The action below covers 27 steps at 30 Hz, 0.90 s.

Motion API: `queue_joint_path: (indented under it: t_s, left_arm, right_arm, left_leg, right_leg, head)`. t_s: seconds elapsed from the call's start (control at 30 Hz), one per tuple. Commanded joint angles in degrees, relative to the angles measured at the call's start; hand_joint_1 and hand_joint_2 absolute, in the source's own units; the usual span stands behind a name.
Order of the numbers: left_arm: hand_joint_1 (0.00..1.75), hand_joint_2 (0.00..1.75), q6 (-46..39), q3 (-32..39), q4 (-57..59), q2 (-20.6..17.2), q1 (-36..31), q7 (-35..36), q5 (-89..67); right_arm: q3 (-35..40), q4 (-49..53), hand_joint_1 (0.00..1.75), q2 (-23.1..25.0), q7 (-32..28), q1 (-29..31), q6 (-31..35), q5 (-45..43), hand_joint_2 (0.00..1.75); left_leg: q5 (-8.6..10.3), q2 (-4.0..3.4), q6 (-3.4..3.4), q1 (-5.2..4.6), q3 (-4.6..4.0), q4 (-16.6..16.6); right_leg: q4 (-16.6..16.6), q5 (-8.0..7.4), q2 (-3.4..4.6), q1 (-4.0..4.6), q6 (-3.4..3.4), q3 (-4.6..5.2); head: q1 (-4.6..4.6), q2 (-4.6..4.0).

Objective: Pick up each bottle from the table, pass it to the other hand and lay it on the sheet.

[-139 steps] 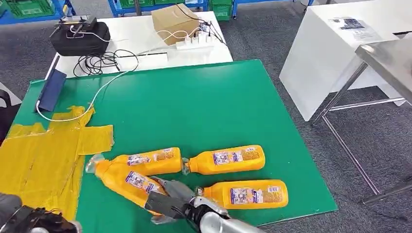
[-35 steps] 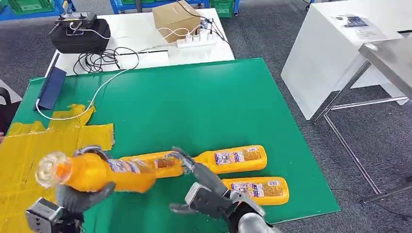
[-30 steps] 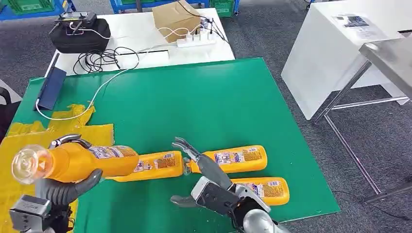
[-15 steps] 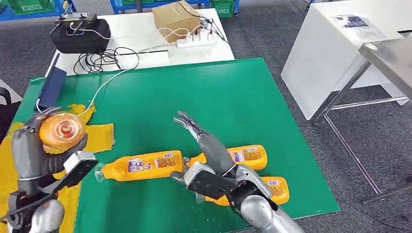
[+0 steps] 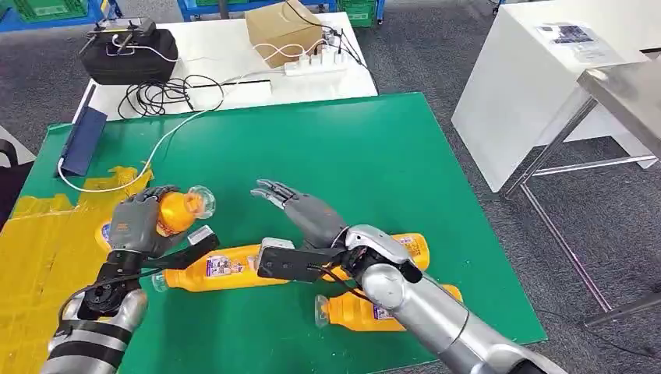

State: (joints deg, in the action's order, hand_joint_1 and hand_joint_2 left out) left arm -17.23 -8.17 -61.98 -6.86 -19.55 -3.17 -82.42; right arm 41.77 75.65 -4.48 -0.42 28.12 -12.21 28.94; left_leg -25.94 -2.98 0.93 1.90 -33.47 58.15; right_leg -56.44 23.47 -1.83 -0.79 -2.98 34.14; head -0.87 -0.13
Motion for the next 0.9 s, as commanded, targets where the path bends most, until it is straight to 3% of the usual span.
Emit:
queue_joint_path:
  t_s: [0.03,0.23,0.27,0.3,0.4,0.9]
  left_arm:
    - [1.75,1.75,4.4,-7.5,29.1,-0.5,-13.8,5.9,-4.4]
    - [1.75,1.75,6.7,-9.1,34.0,-0.3,-17.2,8.5,-6.5]
    - [1.27,1.75,7.1,-9.7,34.6,-0.4,-17.5,9.4,-7.4]
    - [0.0,1.75,8.3,-11.6,35.4,-0.8,-18.1,10.9,-7.6]
    - [0.0,1.75,10.8,-14.5,36.9,-1.5,-19.8,12.6,-7.6]
    - [0.0,1.75,14.7,-13.8,35.3,-0.2,-24.7,9.4,-5.9]
  right_arm:
    - [6.4,-19.6,0.0,4.2,2.6,9.2,-4.7,-4.5,1.75]
    - [7.7,-26.1,0.0,6.1,2.4,10.9,-4.7,-6.2,1.75]
    - [8.0,-27.1,0.0,6.5,2.4,11.3,-4.5,-6.4,1.75]
    - [8.4,-28.5,0.0,7.0,2.2,11.5,-4.2,-6.8,1.75]
    - [9.1,-33.1,0.0,8.7,2.0,12.1,-3.6,-7.0,1.75]
    - [8.3,-45.5,0.0,12.6,0.4,12.8,-1.3,-7.2,1.75]
  left_leg:
    - [0.04,0.16,-0.1,-0.04,0.17,-0.1]
    - [0.1,0.12,-0.03,0.0,0.07,0.0]
    - [0.17,0.32,-0.11,-0.02,0.11,0.0]
    - [0.12,0.24,-0.05,-0.03,0.08,0.0]
    - [0.11,0.26,-0.08,-0.03,0.13,0.0]
    - [0.16,0.65,-0.18,-0.03,0.07,0.0]
  right_leg:
    - [0.0,-0.01,0.1,-0.04,0.1,-0.13]
    - [-0.1,-0.01,0.03,-0.01,0.07,-0.02]
    - [-0.1,-0.02,0.05,-0.02,0.14,-0.07]
    - [-0.1,0.01,0.02,-0.04,0.09,-0.03]
    - [-0.2,0.01,0.08,-0.04,0.12,-0.08]
    - [-0.2,0.05,-0.07,-0.03,0.2,-0.07]
  head:
    - [0.0,0.0]
    - [-0.02,0.0]
    - [-0.02,0.0]
    - [0.0,0.0]
    - [0.0,0.0]
    - [0.0,0.0]
